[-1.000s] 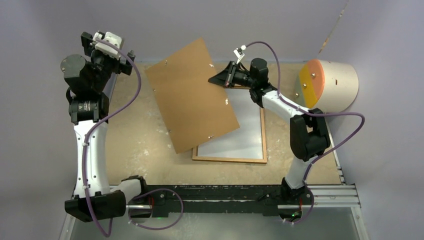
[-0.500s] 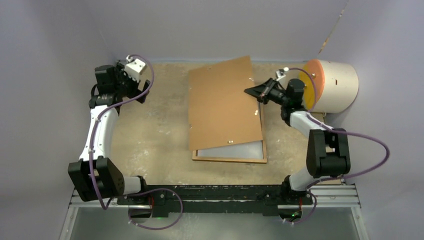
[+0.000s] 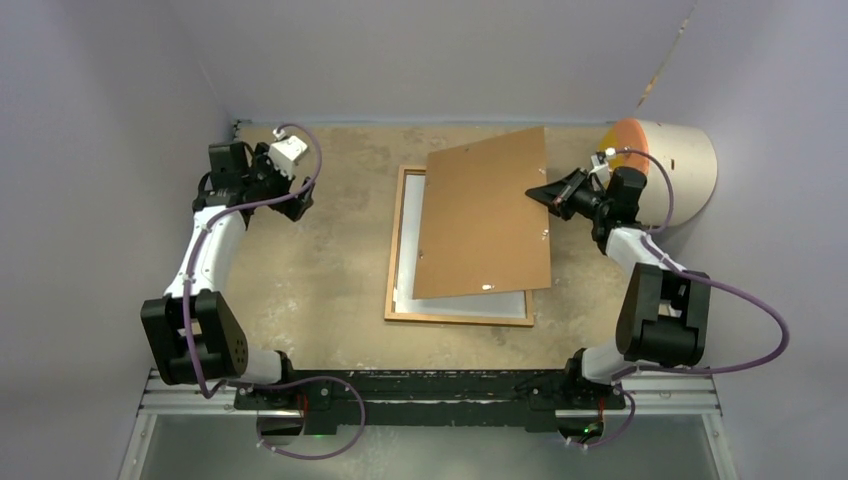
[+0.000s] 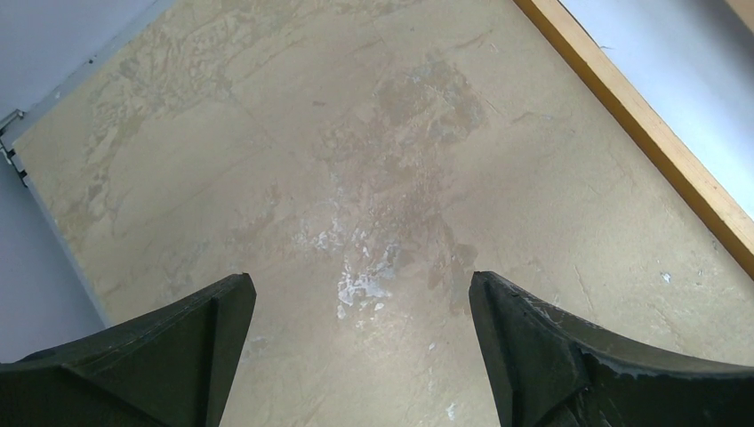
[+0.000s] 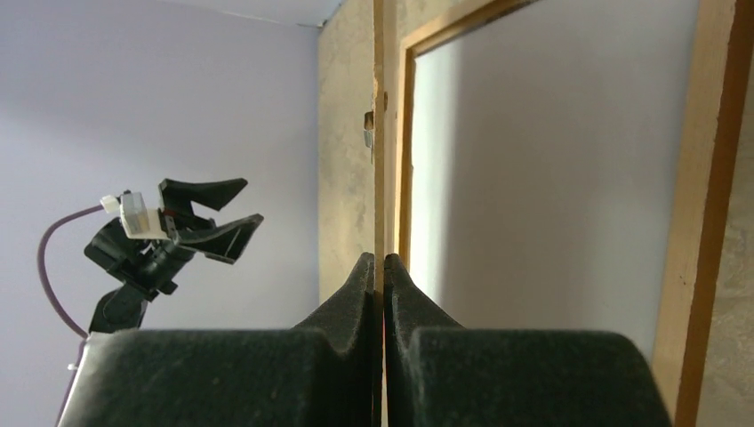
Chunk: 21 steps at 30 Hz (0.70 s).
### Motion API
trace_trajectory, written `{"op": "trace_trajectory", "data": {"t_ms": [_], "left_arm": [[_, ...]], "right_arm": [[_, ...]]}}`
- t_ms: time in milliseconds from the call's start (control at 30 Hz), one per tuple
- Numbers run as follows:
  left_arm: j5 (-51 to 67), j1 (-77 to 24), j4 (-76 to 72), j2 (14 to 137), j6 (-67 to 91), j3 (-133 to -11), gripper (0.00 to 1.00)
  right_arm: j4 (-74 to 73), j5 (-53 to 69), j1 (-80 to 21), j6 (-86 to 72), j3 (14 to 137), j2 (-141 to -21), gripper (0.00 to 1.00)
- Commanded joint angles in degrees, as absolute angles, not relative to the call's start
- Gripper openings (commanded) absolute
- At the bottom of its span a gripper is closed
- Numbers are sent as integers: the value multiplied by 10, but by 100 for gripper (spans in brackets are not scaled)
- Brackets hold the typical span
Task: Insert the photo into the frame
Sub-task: Turn over the photo frame item on the photo frame.
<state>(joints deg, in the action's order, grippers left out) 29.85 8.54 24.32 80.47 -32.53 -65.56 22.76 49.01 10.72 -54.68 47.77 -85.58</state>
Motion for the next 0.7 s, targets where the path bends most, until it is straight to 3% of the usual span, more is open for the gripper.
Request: {"op": "trace_trajectory", "data": {"t_ms": [0, 667], "left_arm": [[320, 83, 222, 806, -349, -639, 97], [344, 80, 236, 797, -368, -612, 97]], "right_arm": [[273, 528, 106, -561, 473, -867, 0], [342, 513, 33, -593, 470, -929, 0]]}}
